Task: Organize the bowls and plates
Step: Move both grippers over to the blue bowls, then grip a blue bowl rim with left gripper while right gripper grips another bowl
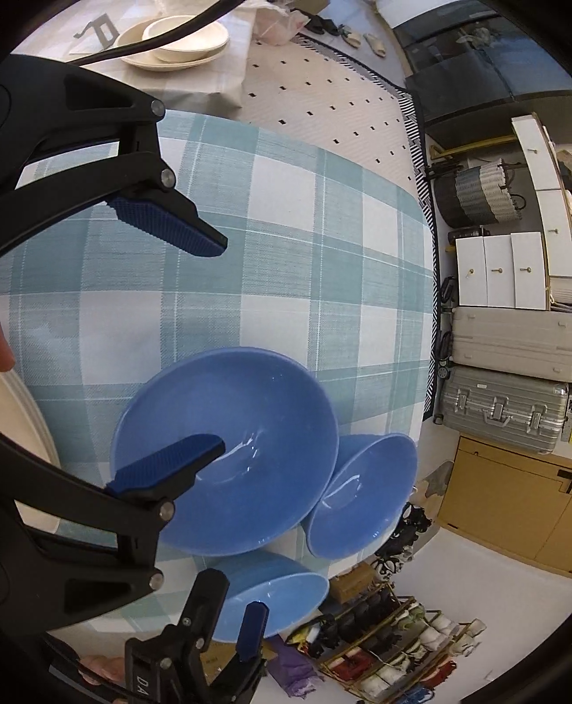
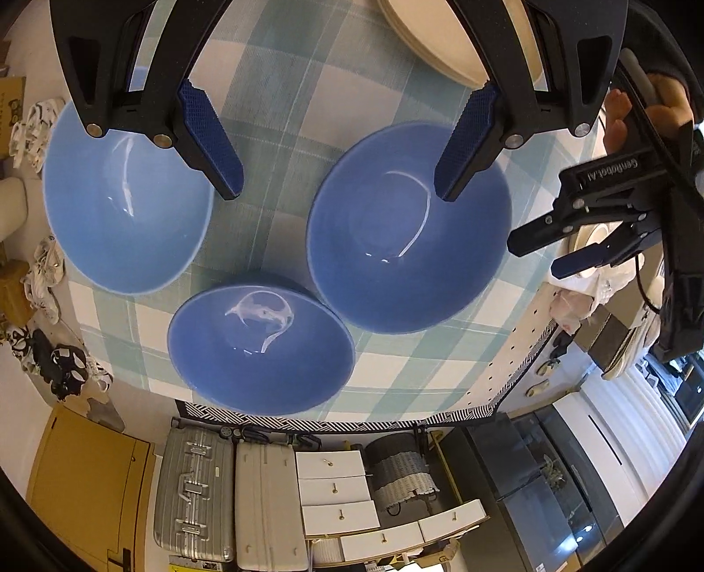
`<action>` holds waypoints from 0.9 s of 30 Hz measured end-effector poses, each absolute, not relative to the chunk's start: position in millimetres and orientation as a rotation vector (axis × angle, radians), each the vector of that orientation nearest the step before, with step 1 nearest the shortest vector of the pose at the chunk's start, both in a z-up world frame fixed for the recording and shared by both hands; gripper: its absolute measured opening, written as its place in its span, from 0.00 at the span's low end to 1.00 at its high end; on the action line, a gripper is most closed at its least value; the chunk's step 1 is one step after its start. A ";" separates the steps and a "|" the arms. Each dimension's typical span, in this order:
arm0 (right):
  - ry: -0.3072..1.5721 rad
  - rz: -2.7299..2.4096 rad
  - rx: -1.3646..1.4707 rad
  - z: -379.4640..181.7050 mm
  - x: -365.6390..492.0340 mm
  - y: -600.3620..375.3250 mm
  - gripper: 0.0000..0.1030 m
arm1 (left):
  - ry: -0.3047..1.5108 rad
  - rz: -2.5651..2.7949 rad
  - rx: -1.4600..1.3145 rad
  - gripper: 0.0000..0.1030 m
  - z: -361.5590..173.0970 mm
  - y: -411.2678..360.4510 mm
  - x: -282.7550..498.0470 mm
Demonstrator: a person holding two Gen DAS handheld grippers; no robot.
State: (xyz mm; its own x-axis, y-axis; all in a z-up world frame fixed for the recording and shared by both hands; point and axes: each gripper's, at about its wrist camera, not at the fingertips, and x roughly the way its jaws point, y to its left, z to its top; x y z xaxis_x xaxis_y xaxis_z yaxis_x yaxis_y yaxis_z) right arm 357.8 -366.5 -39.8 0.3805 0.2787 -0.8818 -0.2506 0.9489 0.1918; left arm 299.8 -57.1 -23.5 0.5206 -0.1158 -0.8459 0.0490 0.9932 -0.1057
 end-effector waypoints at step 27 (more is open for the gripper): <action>1.219 0.309 0.059 -98.4 403.0 -351.7 0.47 | 1.099 -0.116 0.013 0.46 -89.1 -65.6 334.6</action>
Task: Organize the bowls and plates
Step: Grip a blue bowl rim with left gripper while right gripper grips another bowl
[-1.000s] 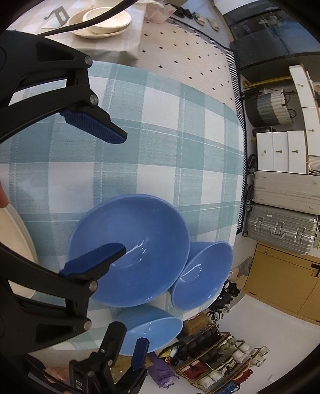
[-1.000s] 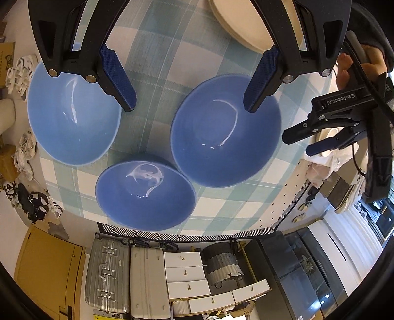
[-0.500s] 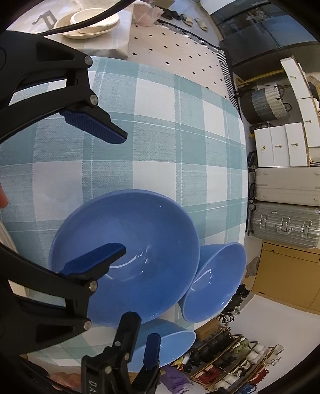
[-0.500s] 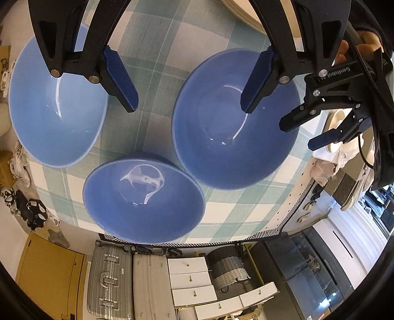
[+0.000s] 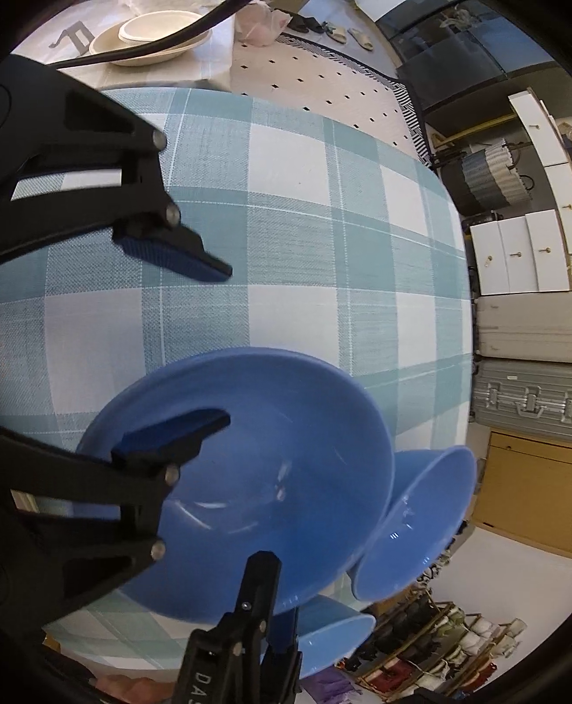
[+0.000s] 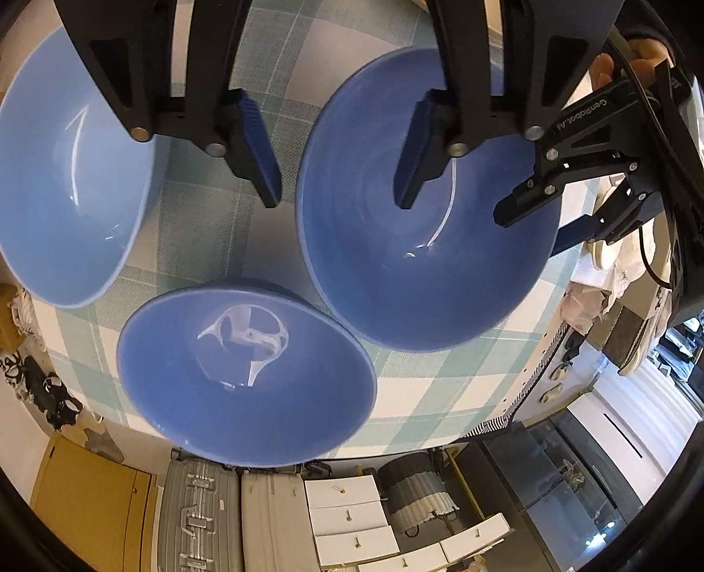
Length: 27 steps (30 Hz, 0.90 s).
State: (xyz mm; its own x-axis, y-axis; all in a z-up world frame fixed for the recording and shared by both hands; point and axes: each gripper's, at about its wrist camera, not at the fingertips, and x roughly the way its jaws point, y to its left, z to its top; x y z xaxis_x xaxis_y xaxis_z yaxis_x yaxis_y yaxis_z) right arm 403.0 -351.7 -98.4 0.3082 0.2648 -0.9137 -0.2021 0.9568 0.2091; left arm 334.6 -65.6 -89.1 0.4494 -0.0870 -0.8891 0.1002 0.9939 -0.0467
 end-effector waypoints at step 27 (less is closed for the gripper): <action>1.127 0.301 0.087 -45.3 387.0 -356.0 0.08 | 1.036 -0.133 -0.037 0.07 -36.7 -74.8 329.4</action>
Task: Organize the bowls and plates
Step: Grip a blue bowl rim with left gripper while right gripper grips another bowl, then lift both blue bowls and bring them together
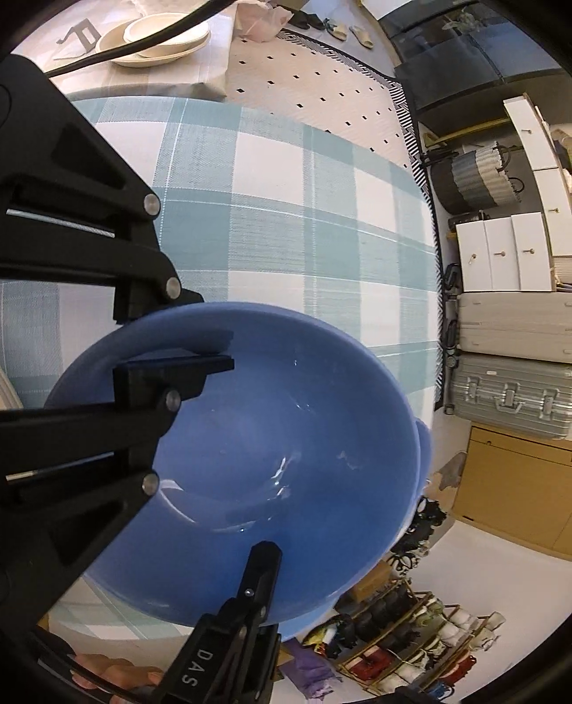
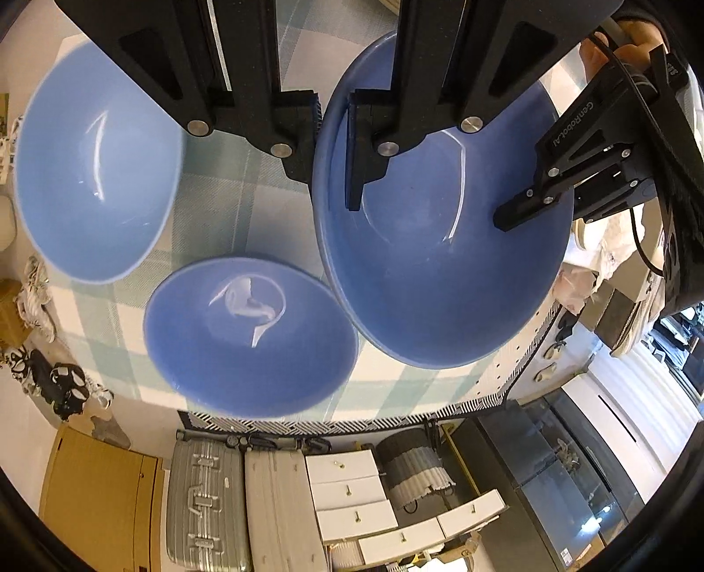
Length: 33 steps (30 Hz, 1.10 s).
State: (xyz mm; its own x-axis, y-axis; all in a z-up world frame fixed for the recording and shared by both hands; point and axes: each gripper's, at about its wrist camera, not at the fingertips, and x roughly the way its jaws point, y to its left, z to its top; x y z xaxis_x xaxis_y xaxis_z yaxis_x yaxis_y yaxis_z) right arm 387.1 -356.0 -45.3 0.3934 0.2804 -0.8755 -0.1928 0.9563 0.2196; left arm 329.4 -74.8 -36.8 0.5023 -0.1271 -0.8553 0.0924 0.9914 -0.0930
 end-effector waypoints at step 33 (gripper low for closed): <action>0.959 0.163 -0.024 20.0 450.6 -381.8 0.08 | 0.958 -0.166 -0.287 0.07 -9.0 -121.2 398.6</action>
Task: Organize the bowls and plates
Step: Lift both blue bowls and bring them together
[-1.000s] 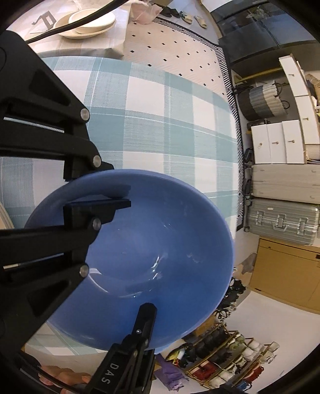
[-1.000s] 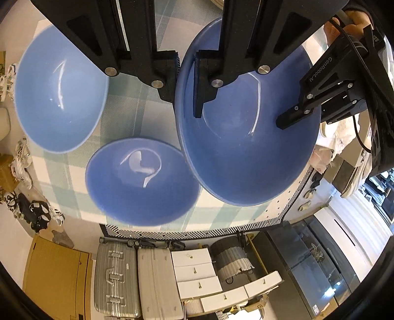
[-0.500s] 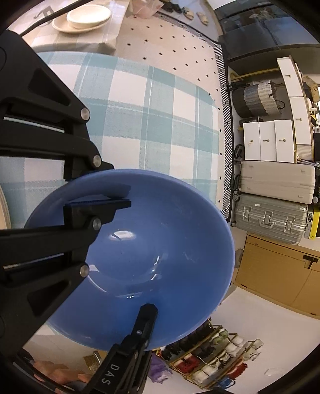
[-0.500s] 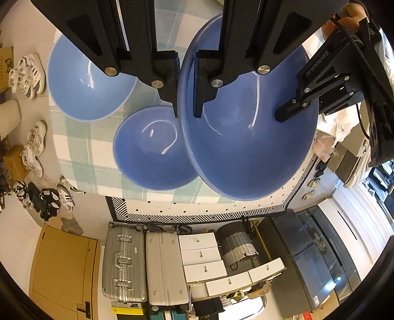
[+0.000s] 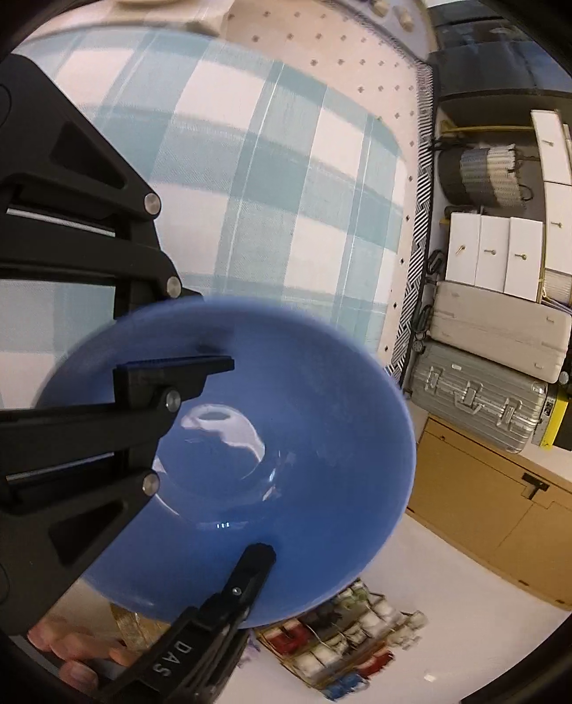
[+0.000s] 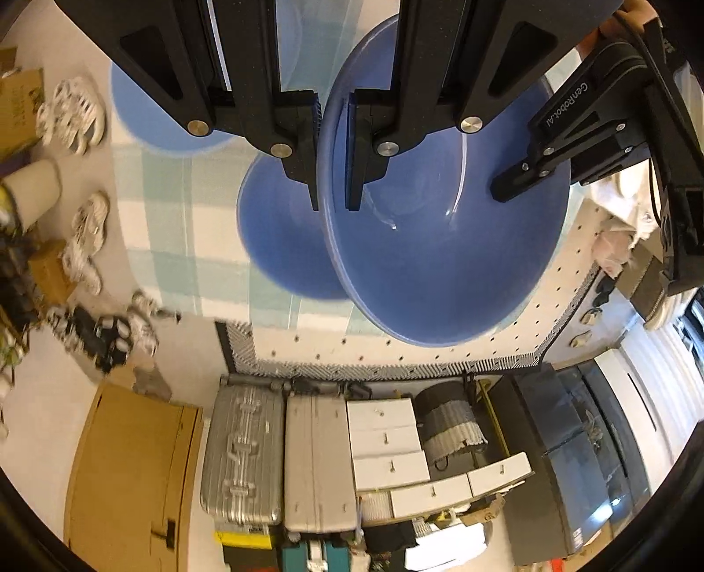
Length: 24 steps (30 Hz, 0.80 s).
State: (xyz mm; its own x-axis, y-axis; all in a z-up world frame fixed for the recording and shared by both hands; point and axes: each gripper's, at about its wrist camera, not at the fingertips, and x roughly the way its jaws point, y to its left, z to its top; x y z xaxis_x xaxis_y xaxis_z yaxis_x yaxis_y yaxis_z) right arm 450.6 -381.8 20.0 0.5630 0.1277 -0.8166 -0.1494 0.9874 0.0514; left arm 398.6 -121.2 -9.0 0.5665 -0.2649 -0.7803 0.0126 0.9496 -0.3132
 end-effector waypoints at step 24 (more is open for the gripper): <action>1.063 0.082 -0.096 -64.9 509.5 -397.6 0.07 | 0.995 -0.169 -0.351 0.08 -87.1 -113.2 462.6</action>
